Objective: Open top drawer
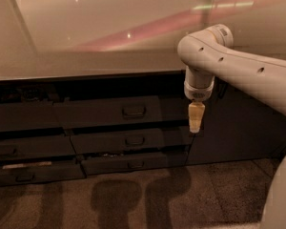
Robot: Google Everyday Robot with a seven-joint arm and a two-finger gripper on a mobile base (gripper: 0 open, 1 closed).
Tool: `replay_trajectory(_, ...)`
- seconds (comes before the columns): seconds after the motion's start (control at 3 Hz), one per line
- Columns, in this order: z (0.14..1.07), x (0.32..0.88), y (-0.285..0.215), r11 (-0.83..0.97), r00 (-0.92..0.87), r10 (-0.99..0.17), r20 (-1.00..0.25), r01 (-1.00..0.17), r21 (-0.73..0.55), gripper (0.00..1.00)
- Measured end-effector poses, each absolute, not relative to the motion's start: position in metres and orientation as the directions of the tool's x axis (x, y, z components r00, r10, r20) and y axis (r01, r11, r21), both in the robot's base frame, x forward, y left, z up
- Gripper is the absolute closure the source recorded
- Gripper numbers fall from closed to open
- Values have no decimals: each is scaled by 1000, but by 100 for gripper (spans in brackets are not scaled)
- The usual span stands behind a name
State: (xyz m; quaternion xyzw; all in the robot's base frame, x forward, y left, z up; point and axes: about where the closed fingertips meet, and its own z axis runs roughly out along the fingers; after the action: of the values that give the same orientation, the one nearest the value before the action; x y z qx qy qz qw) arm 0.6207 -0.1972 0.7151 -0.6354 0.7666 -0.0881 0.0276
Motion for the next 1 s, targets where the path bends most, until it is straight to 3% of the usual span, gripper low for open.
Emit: replay_trajectory(1.0, 689, 614, -198, 226, -207, -974, -93, -893, -390, 0)
